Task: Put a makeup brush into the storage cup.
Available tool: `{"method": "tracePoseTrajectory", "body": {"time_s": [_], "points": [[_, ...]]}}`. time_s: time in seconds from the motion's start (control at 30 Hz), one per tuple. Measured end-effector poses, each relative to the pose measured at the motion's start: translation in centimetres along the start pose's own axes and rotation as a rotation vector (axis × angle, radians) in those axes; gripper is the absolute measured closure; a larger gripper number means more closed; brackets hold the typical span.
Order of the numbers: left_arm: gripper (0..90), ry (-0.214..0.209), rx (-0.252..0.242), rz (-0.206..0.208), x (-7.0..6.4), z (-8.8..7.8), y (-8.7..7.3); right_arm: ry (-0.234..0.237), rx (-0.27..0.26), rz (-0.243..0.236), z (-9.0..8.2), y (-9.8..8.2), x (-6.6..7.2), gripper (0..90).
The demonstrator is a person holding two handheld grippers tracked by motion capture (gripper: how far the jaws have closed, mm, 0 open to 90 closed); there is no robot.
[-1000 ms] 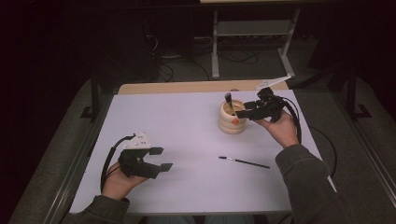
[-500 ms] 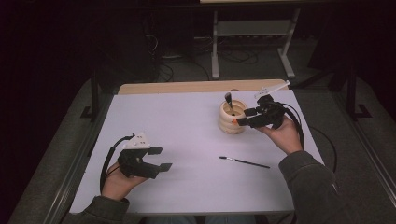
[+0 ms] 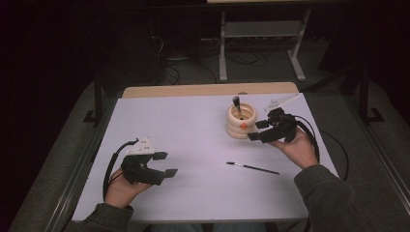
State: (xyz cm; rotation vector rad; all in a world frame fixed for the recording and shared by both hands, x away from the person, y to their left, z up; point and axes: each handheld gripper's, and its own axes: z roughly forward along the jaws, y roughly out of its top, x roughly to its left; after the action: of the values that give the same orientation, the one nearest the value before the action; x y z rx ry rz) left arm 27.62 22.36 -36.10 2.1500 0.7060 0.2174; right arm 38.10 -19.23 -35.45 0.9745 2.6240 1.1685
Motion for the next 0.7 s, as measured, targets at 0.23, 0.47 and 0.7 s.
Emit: {"method": "tracePoseTrajectory", "body": {"time_s": [0.23,0.47,0.7], "points": [[30.1,-0.002,0.005,0.002,0.1,0.0,0.0,0.01,0.024,-0.021,0.5,-0.9,0.5,38.5],[30.1,-0.002,0.006,0.006,0.1,0.0,0.0,0.019,0.039,-0.032,0.6,-1.3,0.9,39.7],[30.1,-0.002,0.006,0.005,0.1,0.0,0.0,0.026,0.058,-0.036,0.9,-2.2,1.3,41.1]]}}
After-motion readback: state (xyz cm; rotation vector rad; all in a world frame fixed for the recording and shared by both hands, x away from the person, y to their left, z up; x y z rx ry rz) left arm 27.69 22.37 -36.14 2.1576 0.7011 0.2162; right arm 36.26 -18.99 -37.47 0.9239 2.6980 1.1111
